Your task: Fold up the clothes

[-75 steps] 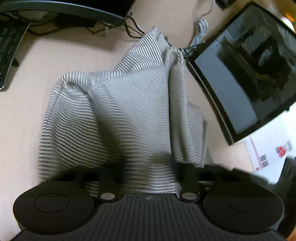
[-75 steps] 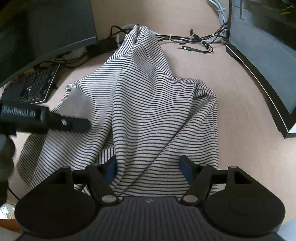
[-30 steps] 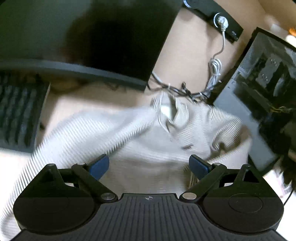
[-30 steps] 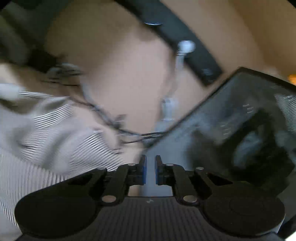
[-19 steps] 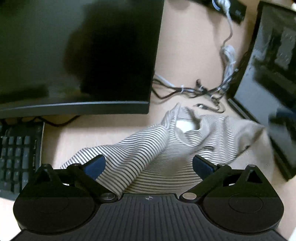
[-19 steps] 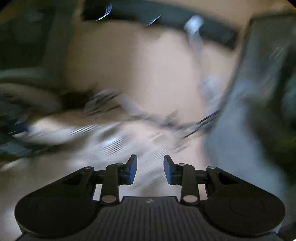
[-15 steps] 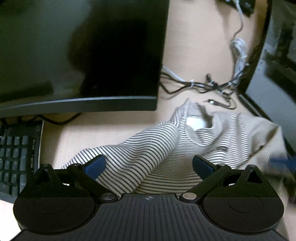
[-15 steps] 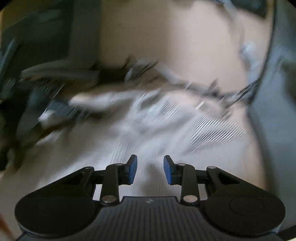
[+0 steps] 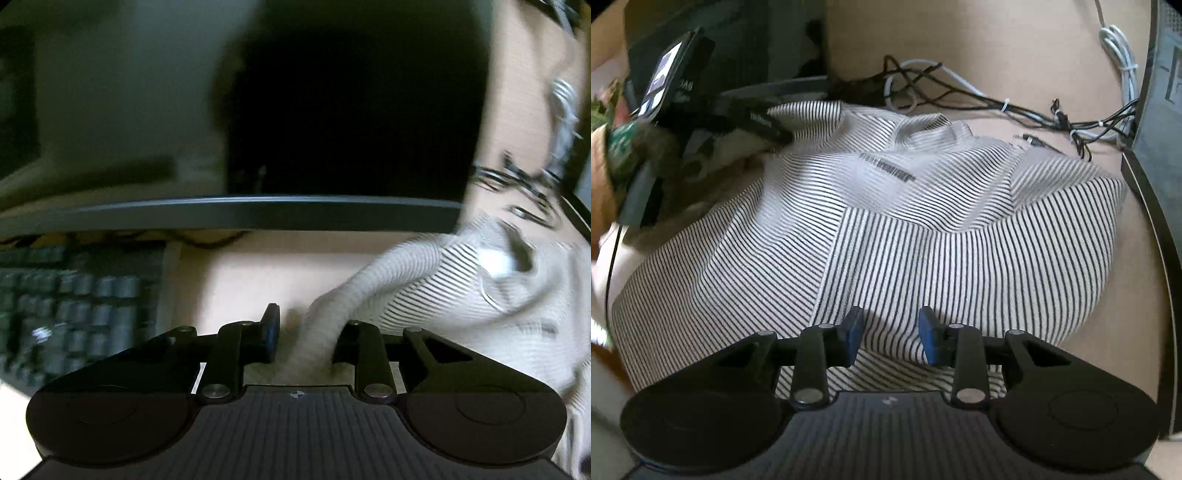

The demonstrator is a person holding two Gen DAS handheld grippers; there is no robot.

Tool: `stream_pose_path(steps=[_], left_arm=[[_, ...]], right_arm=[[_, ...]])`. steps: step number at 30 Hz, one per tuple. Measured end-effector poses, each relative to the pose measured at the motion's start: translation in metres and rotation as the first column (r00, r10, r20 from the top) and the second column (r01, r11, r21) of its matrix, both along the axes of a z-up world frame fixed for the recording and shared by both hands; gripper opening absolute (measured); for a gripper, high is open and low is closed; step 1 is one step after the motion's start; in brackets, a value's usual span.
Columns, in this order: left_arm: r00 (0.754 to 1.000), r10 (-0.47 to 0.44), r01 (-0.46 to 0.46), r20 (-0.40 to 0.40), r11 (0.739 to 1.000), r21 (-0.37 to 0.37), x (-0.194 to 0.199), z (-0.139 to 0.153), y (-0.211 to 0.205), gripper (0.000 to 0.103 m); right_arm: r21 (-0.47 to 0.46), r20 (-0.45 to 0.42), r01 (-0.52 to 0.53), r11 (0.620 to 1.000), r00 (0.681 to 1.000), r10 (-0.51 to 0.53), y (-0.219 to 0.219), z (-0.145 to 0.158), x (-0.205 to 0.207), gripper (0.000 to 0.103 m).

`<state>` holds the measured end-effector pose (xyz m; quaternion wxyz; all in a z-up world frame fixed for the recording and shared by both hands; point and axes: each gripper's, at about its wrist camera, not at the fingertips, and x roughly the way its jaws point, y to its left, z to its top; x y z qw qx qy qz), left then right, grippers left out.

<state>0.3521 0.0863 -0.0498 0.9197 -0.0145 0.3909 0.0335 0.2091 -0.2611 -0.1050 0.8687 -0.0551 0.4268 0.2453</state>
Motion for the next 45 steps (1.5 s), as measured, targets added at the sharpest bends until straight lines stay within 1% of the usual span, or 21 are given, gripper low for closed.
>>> stream_pose_path(steps=[2,3,4,5,6,9,11,15,18,20,21,23,24,26,29,32,36,39,42,43,45], left_arm=[[1.000,0.027,-0.028,-0.007,0.999,-0.040,-0.005,0.003,0.013,0.029],[0.999,0.041,-0.042,-0.011,0.997,-0.060,-0.007,0.004,0.019,0.034],[0.998,0.054,-0.056,-0.015,0.995,-0.080,-0.010,0.005,0.026,0.044],[0.997,0.068,-0.070,-0.020,0.993,-0.099,-0.012,0.006,0.032,0.049],[0.996,0.081,-0.084,-0.025,0.989,-0.119,-0.014,0.008,0.038,0.058],[0.993,0.111,-0.115,-0.035,0.978,-0.174,-0.022,0.013,0.054,0.065],[0.995,0.097,-0.099,-0.021,0.976,-0.196,-0.030,0.019,0.054,0.071],[0.998,0.060,-0.057,0.009,0.970,-0.237,-0.046,0.032,0.050,0.085],[0.999,-0.007,0.015,0.032,0.972,-0.233,-0.053,0.037,0.039,0.093],[0.999,-0.016,0.023,0.035,0.977,-0.211,-0.055,0.037,0.036,0.093],[0.999,-0.001,0.008,0.035,0.979,-0.203,-0.056,0.036,0.039,0.093],[0.999,0.028,-0.021,0.035,0.982,-0.186,-0.057,0.033,0.044,0.094],[0.998,0.048,-0.041,0.033,0.983,-0.177,-0.057,0.031,0.049,0.094],[0.996,0.091,-0.087,0.020,0.984,-0.157,-0.052,0.026,0.061,0.094],[0.992,0.129,-0.128,0.001,0.983,-0.130,-0.045,0.020,0.072,0.094],[0.989,0.149,-0.148,-0.003,0.984,-0.104,-0.041,0.019,0.077,0.094],[0.979,0.205,-0.204,0.005,0.977,-0.059,-0.041,0.018,0.090,0.095],[0.969,0.246,-0.246,0.013,0.969,-0.025,-0.041,0.018,0.099,0.095],[0.958,0.287,-0.287,0.022,0.958,0.008,-0.040,0.018,0.109,0.097],[0.953,0.303,-0.303,0.025,0.953,0.005,-0.042,0.020,0.113,0.096],[0.953,0.299,-0.297,0.042,0.954,-0.043,-0.051,0.031,0.120,0.096]], right_arm=[[-0.008,-0.006,0.005,1.000,1.000,-0.005,-0.005,0.003,-0.002,0.032],[-0.013,-0.005,0.012,1.000,1.000,-0.012,-0.006,0.005,-0.001,0.032],[-0.023,-0.001,0.022,0.999,1.000,-0.022,-0.005,0.008,0.001,0.032],[-0.020,0.016,0.031,0.999,0.999,-0.030,-0.004,0.014,0.003,0.032],[-0.003,0.047,0.036,0.999,0.998,-0.035,-0.002,0.023,0.005,0.032],[0.033,0.148,0.048,0.998,0.988,-0.052,0.007,0.050,0.016,0.032],[0.016,0.212,0.048,0.999,0.976,-0.050,0.023,0.061,0.035,0.031],[-0.069,0.283,0.004,0.998,0.959,0.016,0.067,0.052,0.084,0.031],[-0.165,0.253,-0.067,0.984,0.961,0.108,0.095,0.030,0.121,0.034],[-0.207,0.168,-0.098,0.973,0.977,0.134,0.104,0.011,0.144,0.032],[-0.214,0.136,-0.110,0.971,0.981,0.141,0.104,0.004,0.149,0.027],[-0.221,0.123,-0.137,0.966,0.978,0.167,0.101,0.000,0.148,0.008],[-0.238,0.140,-0.146,0.960,0.973,0.182,0.101,0.001,0.148,0.005],[-0.292,0.217,-0.141,0.946,0.953,0.209,0.101,0.012,0.151,0.005],[-0.315,0.268,-0.097,0.944,0.945,0.186,0.103,0.026,0.174,0.000],[-0.340,0.290,-0.039,0.940,0.946,0.144,0.103,0.025,0.199,0.000],[-0.292,0.255,0.032,0.956,0.966,0.045,0.091,0.015,0.207,0.000],[-0.184,0.234,0.045,0.982,0.972,-0.001,0.074,0.029,0.183,0.004],[-0.125,0.200,0.022,0.992,0.980,0.003,0.065,0.037,0.148,0.012],[-0.113,0.195,0.022,0.993,0.981,0.001,0.063,0.038,0.133,0.017],[-0.095,0.186,0.013,0.995,0.983,0.005,0.057,0.041,0.098,0.031]])
